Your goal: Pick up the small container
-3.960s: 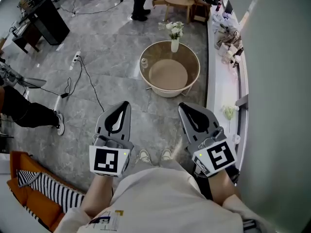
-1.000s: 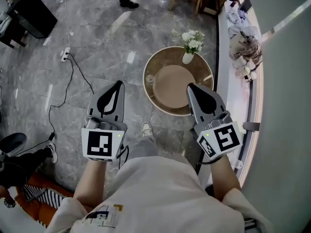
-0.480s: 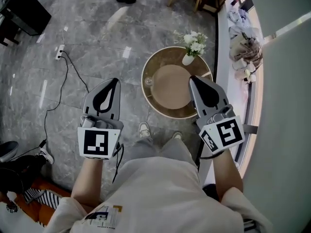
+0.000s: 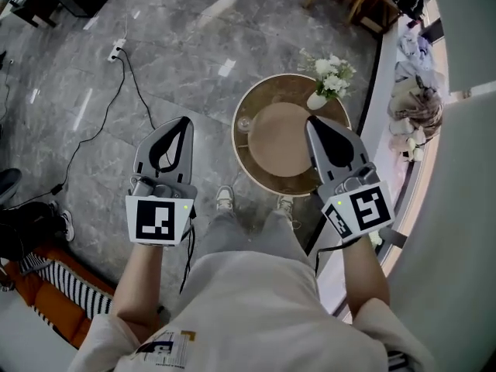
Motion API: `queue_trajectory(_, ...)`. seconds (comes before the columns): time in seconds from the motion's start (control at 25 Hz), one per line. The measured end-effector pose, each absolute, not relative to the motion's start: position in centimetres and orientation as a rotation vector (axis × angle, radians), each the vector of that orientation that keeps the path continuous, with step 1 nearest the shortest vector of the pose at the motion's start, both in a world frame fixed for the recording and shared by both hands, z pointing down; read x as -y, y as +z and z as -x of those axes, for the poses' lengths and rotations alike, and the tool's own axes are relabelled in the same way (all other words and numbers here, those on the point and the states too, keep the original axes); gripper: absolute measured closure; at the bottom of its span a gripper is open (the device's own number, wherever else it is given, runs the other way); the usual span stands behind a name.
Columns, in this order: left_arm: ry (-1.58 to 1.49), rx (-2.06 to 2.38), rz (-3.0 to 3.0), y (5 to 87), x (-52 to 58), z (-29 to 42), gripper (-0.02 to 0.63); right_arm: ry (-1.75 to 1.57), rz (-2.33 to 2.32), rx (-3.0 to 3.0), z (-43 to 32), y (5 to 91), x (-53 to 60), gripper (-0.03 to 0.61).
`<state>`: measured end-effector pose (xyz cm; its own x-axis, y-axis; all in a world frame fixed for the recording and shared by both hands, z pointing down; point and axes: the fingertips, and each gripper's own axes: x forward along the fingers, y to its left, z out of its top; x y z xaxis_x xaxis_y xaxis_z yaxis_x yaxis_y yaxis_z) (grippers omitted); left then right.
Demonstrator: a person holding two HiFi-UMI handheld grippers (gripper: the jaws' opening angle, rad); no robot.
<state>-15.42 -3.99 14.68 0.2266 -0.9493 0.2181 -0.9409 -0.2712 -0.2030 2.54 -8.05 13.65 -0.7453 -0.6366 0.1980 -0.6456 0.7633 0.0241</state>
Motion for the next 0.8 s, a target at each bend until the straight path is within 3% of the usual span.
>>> queue_trajectory(0.28,-0.437,-2.014,2.406,17.9,4.3,11.8,0.606,0.106,-0.862,2.796,-4.6,17.2,10.3,0.571)
queue_trajectory(0.6,-0.489,-1.881,2.496,24.5,7.1,9.2,0.604,0.119,-0.801,2.793,-4.4,22.8,12.9,0.571)
queue_trajectory(0.8,-0.534,-1.762,2.544,28.8,9.4,8.4,0.516,0.138,-0.751,2.797,-2.7,27.0,14.0,0.571)
